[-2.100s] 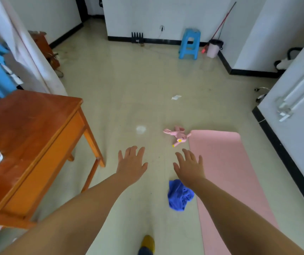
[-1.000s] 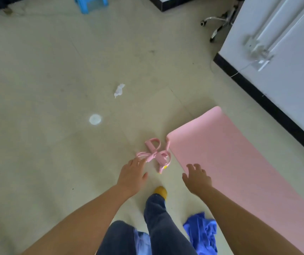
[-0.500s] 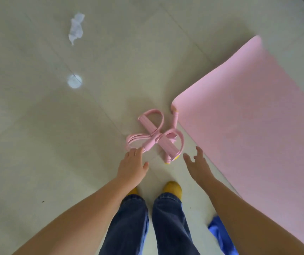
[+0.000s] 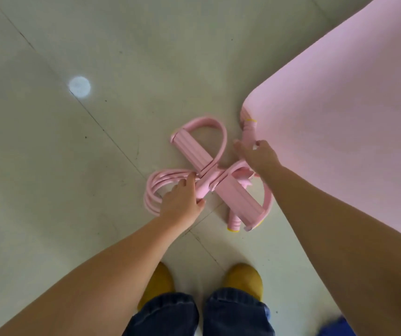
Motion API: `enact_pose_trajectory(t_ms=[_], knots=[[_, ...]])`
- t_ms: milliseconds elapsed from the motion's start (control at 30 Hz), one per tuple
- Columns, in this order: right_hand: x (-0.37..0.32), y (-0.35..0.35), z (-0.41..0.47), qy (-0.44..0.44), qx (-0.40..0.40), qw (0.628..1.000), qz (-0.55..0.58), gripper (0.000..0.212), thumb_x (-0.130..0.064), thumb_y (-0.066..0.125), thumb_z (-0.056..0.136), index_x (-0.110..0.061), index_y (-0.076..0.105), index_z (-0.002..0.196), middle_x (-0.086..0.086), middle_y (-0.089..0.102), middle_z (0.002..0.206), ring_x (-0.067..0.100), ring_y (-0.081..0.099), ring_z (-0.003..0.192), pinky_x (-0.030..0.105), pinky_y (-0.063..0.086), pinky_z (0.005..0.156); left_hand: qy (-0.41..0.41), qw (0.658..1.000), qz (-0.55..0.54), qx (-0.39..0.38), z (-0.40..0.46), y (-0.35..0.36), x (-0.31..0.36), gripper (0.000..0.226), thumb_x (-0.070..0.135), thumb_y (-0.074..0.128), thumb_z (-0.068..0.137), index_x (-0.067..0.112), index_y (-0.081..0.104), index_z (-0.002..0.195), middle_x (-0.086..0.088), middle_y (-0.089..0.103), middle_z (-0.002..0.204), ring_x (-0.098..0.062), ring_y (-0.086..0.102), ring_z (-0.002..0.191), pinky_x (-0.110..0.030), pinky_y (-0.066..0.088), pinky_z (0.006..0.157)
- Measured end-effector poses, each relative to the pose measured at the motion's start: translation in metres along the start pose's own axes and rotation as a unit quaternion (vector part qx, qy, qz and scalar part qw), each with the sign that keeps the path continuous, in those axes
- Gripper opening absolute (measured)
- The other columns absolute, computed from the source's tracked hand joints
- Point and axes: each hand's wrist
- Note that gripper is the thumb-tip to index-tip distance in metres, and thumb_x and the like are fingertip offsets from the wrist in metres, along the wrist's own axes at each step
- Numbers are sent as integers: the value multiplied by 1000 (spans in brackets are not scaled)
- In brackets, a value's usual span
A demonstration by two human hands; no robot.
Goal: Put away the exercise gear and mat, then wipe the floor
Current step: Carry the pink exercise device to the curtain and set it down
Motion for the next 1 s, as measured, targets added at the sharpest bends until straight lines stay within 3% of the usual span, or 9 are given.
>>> enact_pose_trajectory(t_ms=[100,167,267,333,433,533,733,900,1000], knots=[[-4,13,20,8,39,994,-103,72,-45,59,87,-1,25,133,17,54,125,36,55,113,38,42,80,29,999,0,16,10,6,-11,53,29,57,92,17,31,136,-3,66,97,-18,62,71,-29,46,59],[0,18,24,-1,76,986,-145,60,-37,53,88,-2,27,128,16,58,117,36,58,107,37,40,75,47,998,-8,29,12,9,-15,50,28,57,91,17,34,134,-2,65,90,-18,59,65,-30,42,57],[8,16,17,-23,84,983,-160,43,-33,46,90,-2,36,120,16,58,109,36,57,100,36,39,74,39,999,-28,23,10,9,-15,50,28,56,90,18,34,134,-1,64,93,-25,63,76,-32,41,60],[11,12,6,-41,84,981,-170,38,-31,44,92,-2,39,117,14,55,99,34,54,88,35,37,71,40,999,-27,11,4,2,-14,48,29,56,90,19,37,134,4,58,84,-20,58,68,-31,40,57],[9,2,-20,-33,87,981,-169,38,-29,44,91,-1,41,117,10,51,90,32,52,83,35,37,69,67,997,-2,31,-18,-23,-11,34,31,57,87,23,50,119,9,62,82,-14,62,72,-32,50,68],[-1,-17,-64,-22,75,985,-153,37,-28,45,90,-1,42,115,10,52,89,30,51,79,34,37,68,70,997,24,26,-56,-60,1,20,30,59,86,25,56,105,11,64,84,-7,62,76,-24,49,74],[-38,-98,-185,-5,82,993,-80,36,-29,45,89,-3,41,114,14,65,95,33,61,84,35,45,68,107,993,54,12,-146,-159,57,21,29,60,83,19,58,102,7,64,80,-9,63,67,-30,55,63],[-67,-185,-285,10,131,991,-22,34,-26,45,90,-1,40,112,12,58,87,32,55,75,35,44,66,138,985,99,40,-207,-246,133,23,35,57,85,20,57,103,6,65,92,-14,65,82,-33,54,72],[-76,-237,-340,17,159,987,33,35,-25,46,90,0,42,114,12,57,87,32,57,79,37,48,71,160,978,121,52,-248,-292,180,25,35,56,86,20,54,106,4,65,94,-17,66,84,-32,51,69]])
Point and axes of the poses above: each hand's wrist, its own z-axis towards the middle knuckle, its own y-axis out of the palm, x = y × z
